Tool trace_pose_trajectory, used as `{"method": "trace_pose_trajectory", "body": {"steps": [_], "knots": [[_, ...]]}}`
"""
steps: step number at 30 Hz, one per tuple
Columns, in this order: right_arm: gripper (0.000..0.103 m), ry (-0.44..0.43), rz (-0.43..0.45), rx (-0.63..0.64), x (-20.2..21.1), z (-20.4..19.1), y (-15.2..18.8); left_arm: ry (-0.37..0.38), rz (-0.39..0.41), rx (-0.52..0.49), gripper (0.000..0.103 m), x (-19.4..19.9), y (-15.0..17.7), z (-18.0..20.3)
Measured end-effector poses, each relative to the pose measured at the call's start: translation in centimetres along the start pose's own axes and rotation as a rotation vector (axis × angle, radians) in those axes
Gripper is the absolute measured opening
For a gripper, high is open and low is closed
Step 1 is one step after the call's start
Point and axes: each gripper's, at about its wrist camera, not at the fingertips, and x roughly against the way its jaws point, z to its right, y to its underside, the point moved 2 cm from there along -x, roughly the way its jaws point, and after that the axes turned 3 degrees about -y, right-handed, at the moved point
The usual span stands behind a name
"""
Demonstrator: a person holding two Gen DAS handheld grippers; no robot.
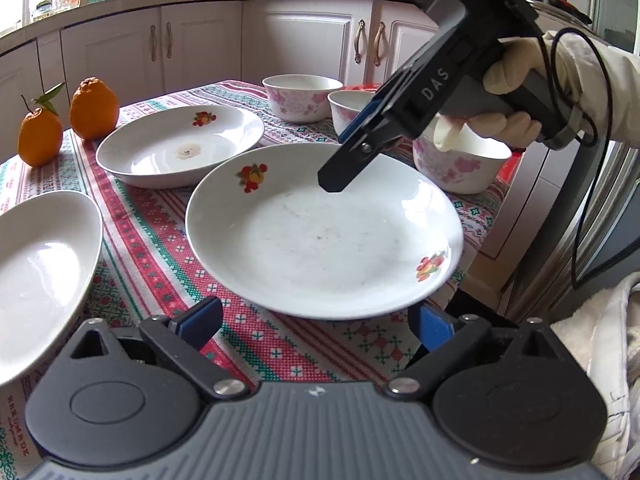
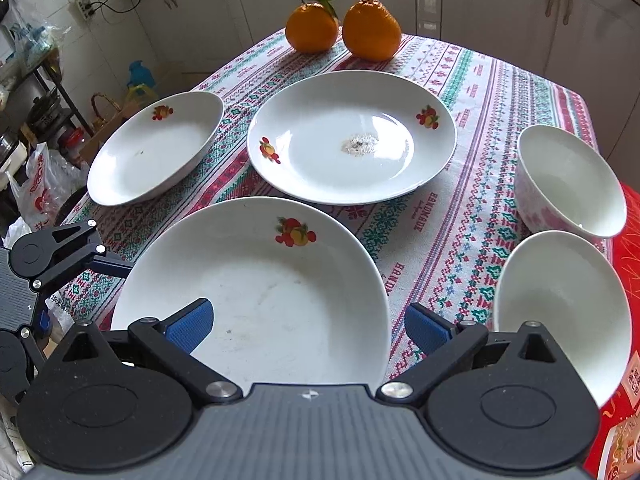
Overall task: Organize plates and bowls
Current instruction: 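Carry the plate in the right tool toward another white plate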
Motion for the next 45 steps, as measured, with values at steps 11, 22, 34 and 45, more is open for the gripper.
{"method": "trace_pose_trajectory", "body": {"steps": [11,22,34,45], "knots": [[0.085,-0.027,-0.042,0.008,-1.0,0.5,-0.6,0.032,-0.003,-0.017,0.090,-0.4,-0.3,0.3],[0.076,-0.072,-0.074,0.004,-1.2,1.4,-1.0,0.026,-0.007,-0.024,0.087,-0.4,-0.2,0.4],[0.073,-0.118,-0.095,-0.035,-1.6,2.2,-1.2,0.017,-0.008,-0.034,0.086,-0.4,-0.2,0.5],[0.073,-0.136,-0.067,-0.031,-0.9,1.7,-1.7,0.011,-0.008,-0.007,0.085,0.3,-0.3,0.2]]}}
